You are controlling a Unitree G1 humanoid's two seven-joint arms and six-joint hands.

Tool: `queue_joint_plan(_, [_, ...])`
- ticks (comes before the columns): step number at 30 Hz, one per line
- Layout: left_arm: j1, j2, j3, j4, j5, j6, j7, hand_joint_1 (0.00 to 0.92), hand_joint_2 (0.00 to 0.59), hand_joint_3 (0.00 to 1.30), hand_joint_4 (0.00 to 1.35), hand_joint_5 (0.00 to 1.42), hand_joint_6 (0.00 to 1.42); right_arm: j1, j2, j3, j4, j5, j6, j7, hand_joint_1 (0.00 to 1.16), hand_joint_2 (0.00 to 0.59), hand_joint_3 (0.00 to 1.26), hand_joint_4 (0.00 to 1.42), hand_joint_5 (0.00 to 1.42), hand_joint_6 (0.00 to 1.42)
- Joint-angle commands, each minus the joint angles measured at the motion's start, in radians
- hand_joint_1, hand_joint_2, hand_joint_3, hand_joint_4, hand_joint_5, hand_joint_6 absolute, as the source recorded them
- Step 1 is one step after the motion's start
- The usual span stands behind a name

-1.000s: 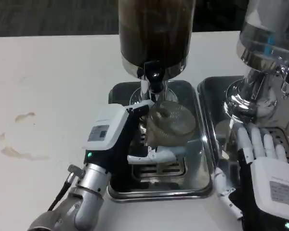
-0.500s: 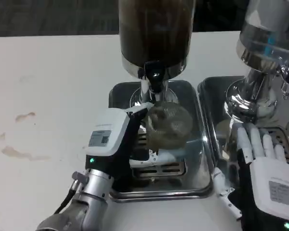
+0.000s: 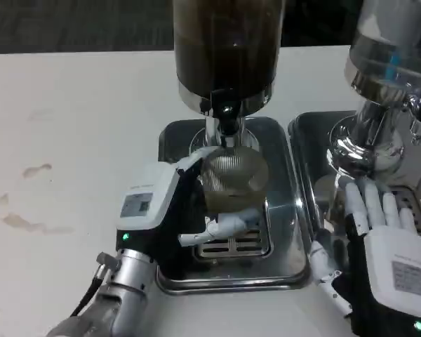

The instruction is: Grasp the cup under the faucet to collect the drink, then remove the cup.

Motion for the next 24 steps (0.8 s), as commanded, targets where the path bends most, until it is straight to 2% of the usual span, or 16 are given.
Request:
queue_joint_plan(1, [0.018, 0.019, 0.014, -0.014, -0.025, -0.030, -0.024, 0.080, 0.021, 0.16, 0.29, 0.52, 0.43, -0.017, -0.010, -0.007, 0.011, 0.014, -0.014, 0.002, 0.08, 0.522, 0.04, 0.00, 0.00, 0.01])
queue_joint_plan(6, [0.033, 0.034, 0.033, -0.030, -0.053, -0.063, -0.031, 0.003, 0.000, 0.12, 0.26, 0.48, 0.41, -0.026, -0.017, -0.007, 0.018, 0.023, -0.022, 0.005, 0.07, 0.522, 0.04, 0.00, 0.00, 0.01])
queue_joint_plan(9, [0.048, 0.044, 0.044, -0.049, -0.065, -0.085, -0.028, 0.000, 0.000, 0.12, 0.25, 0.47, 0.39, -0.033, -0.019, -0.006, 0.023, 0.022, -0.025, 0.006, 0.07, 0.522, 0.04, 0.00, 0.00, 0.02])
queue_joint_plan(13, [0.093, 0.085, 0.079, -0.118, -0.094, -0.132, -0.022, 0.000, 0.000, 0.11, 0.22, 0.45, 0.35, -0.039, -0.022, -0.011, 0.027, 0.023, -0.027, 0.008, 0.07, 0.522, 0.04, 0.00, 0.00, 0.02])
queue_joint_plan(14, [0.112, 0.103, 0.095, -0.147, -0.110, -0.153, -0.036, 0.000, 0.020, 0.10, 0.20, 0.44, 0.34, -0.040, -0.024, -0.012, 0.027, 0.023, -0.027, 0.008, 0.07, 0.522, 0.04, 0.00, 0.00, 0.02])
queue_joint_plan(17, [0.162, 0.145, 0.139, -0.223, -0.158, -0.205, -0.090, 0.000, 0.037, 0.07, 0.13, 0.32, 0.24, -0.040, -0.028, -0.014, 0.030, 0.028, -0.028, 0.009, 0.07, 0.522, 0.04, 0.00, 0.00, 0.02])
queue_joint_plan(21, [0.222, 0.176, 0.208, -0.293, -0.296, -0.290, -0.262, 0.000, 0.063, 0.00, 0.00, 0.15, 0.07, -0.051, -0.037, -0.009, 0.036, 0.031, -0.033, 0.010, 0.07, 0.522, 0.04, 0.00, 0.00, 0.02])
queue_joint_plan(23, [0.245, 0.187, 0.233, -0.332, -0.462, -0.334, -0.476, 0.000, 0.070, 0.00, 0.00, 0.01, 0.00, -0.058, -0.040, -0.009, 0.040, 0.034, -0.034, 0.012, 0.07, 0.522, 0.04, 0.00, 0.00, 0.02])
queue_joint_plan(24, [0.254, 0.188, 0.239, -0.356, -0.564, -0.338, -0.596, 0.000, 0.070, 0.00, 0.00, 0.00, 0.00, -0.061, -0.041, -0.009, 0.042, 0.035, -0.036, 0.012, 0.07, 0.522, 0.04, 0.00, 0.00, 0.02])
